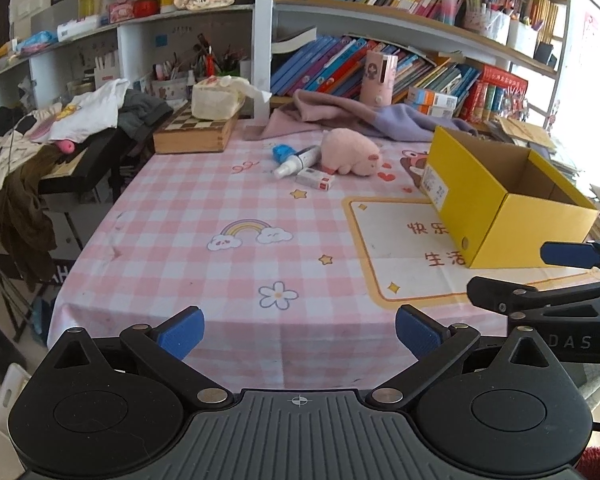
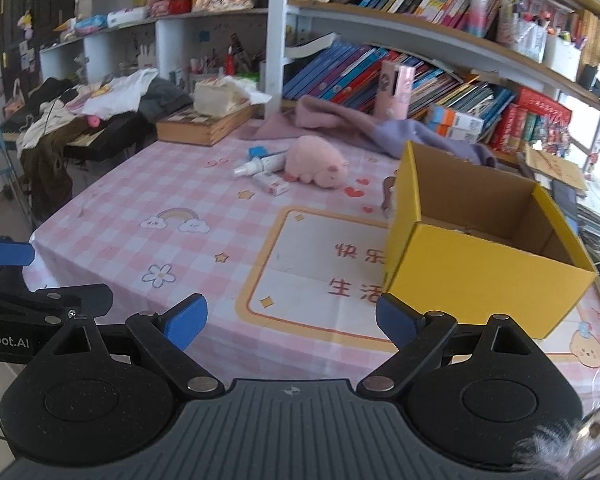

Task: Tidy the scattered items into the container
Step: 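Withdraw both open tools from the box toward the pink pig and medicine box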

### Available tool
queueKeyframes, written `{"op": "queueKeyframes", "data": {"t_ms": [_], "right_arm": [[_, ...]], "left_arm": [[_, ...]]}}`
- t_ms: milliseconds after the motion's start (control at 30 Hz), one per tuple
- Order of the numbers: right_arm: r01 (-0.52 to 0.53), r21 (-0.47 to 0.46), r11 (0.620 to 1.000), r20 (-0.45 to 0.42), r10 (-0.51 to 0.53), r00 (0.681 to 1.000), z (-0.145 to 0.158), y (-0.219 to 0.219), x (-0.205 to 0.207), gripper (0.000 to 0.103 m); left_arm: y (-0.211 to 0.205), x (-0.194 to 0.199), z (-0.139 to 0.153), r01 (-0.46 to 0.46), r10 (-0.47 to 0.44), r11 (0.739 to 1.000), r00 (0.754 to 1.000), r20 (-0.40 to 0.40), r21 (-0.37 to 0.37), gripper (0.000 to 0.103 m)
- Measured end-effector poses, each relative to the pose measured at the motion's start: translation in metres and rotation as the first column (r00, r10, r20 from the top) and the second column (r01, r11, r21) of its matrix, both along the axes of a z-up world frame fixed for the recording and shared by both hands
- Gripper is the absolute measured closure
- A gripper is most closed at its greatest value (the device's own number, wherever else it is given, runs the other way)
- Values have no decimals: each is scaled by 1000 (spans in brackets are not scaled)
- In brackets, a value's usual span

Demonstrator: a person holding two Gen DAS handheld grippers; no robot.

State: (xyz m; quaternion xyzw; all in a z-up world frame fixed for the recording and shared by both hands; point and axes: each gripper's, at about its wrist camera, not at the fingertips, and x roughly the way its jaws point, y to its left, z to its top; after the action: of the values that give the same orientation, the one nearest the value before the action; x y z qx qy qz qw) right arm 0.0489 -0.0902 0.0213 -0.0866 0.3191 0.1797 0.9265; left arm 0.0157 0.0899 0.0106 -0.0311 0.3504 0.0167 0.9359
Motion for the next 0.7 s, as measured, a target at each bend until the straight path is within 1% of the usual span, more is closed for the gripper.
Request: {"op": "queueKeyframes", "data": {"t_ms": [200,433,567,700], "right_arm": [[-37,12,999,-22,38,999,-8,12,29,11],[-71,10,997,-64,71,995,-14,25,80,11],[-78,21,997,-81,80,994,-16,31,108,11],[-62,21,998,-64,63,996,-15,35,132,13]], "left_arm": [[8,22,-2,-26,26,999,1000,-1,23,0],[18,65,-4,-52,53,998,998,-25,28,0],[23,90,-3,-45,46,998,998,-30,48,0],[26,116,0,-28,29,998,999,-24,54,0]]}}
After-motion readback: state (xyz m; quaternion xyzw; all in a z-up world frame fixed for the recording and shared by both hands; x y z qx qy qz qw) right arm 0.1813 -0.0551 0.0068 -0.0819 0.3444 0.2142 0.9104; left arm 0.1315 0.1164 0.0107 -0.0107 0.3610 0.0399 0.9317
